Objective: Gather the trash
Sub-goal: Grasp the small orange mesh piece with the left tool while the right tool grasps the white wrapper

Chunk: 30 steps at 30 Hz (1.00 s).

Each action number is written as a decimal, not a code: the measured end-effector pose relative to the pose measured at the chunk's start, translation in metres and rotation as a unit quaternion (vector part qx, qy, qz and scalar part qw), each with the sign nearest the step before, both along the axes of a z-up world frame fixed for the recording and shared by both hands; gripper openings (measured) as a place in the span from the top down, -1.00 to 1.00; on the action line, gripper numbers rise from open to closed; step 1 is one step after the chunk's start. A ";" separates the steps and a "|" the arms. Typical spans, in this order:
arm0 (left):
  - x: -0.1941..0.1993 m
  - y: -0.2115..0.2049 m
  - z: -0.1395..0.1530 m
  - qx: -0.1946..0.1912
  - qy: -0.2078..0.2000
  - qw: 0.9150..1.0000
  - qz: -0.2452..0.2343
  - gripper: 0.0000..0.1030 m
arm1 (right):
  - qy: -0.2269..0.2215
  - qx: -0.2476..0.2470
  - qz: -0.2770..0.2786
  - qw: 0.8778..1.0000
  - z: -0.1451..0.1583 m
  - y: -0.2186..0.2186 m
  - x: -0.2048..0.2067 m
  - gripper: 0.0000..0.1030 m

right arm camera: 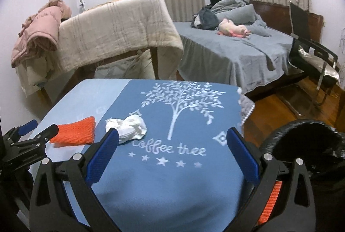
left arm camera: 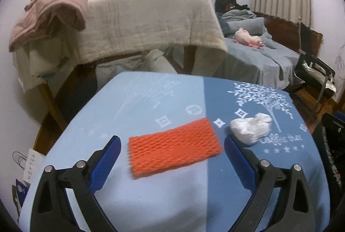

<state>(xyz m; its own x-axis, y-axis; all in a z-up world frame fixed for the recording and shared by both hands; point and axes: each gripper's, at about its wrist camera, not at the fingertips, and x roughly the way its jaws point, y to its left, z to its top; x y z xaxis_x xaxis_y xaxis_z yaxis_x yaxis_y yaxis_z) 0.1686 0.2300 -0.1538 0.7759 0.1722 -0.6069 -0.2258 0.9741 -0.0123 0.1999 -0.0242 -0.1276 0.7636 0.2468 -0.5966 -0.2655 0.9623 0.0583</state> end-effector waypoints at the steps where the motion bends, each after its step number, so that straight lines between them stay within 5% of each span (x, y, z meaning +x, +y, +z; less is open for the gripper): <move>1: 0.003 0.003 -0.003 -0.002 0.004 1.000 0.002 -0.84 | 0.003 -0.001 0.002 1.000 -0.003 0.004 0.004 -0.89; 22: 0.051 0.011 -0.053 -0.060 0.095 0.994 -0.004 -0.80 | 0.042 -0.026 0.022 0.999 -0.046 0.040 0.050 -0.89; 28: 0.053 0.008 -0.051 -0.053 0.093 0.994 -0.009 -0.26 | 0.048 -0.024 0.029 0.998 -0.050 0.049 0.057 -0.89; 30: 0.053 0.008 -0.050 -0.054 0.090 0.994 -0.012 0.07 | 0.051 -0.024 0.032 0.998 -0.051 0.053 0.059 -0.89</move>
